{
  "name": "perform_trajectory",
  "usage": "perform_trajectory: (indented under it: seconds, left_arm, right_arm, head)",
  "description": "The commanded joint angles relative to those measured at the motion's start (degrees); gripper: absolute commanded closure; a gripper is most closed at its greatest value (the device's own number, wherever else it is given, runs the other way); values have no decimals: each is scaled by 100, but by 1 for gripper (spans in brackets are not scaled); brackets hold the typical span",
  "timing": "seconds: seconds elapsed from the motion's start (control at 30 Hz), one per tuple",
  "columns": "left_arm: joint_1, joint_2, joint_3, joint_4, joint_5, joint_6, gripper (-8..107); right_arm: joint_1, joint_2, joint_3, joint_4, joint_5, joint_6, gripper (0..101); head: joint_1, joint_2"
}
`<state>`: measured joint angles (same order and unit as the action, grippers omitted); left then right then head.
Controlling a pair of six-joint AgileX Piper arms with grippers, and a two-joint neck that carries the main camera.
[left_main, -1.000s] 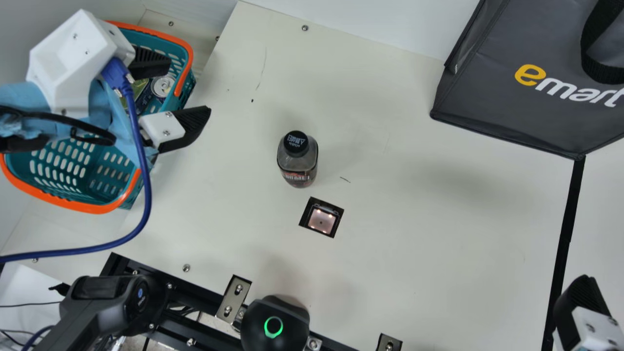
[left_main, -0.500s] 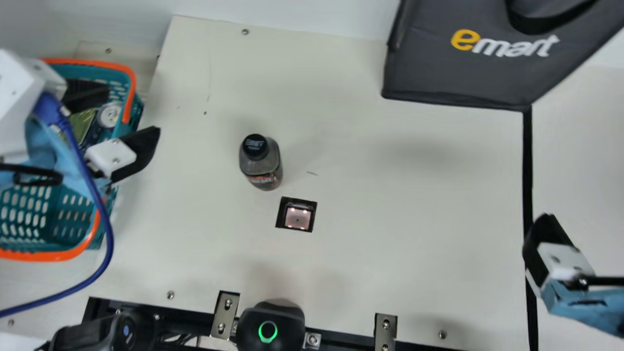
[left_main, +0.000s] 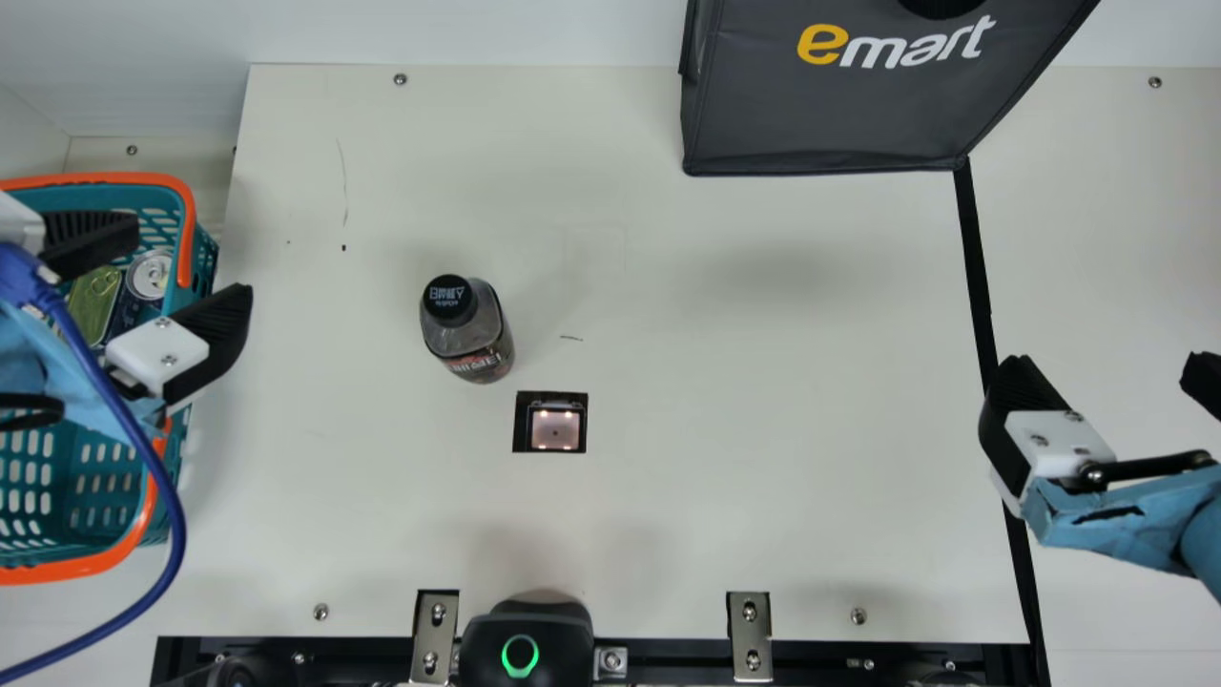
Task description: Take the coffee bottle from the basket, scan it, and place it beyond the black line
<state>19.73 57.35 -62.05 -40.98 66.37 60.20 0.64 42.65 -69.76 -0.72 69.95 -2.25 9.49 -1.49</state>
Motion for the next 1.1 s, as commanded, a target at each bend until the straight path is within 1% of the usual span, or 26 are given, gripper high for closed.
perform_trajectory:
  seconds: [0.0,0.17,0.47,0.73,1.07]
  left_arm:
    - [-126,-7,-43,79,-44,-143,9]
    - [-297,-52,27,197,-153,-281,9]
    - [-832,-286,297,486,-472,-832,9]
    - [-1518,-452,609,870,-977,-1453,9]
    - [-2390,-476,952,1380,-1638,-2141,9]
  right_arm:
    - [0,0,0,0,0,0,10]
    - [0,0,0,0,0,0,10]
    - [0,0,0,0,0,0,10]
    - [0,0,0,0,0,0,10]
    - [0,0,0,0,0,0,10]
  head:
    - [-157,-9]
    - [-157,-9]
    - [-157,-9]
    - [-157,-9]
    - [-157,-9]
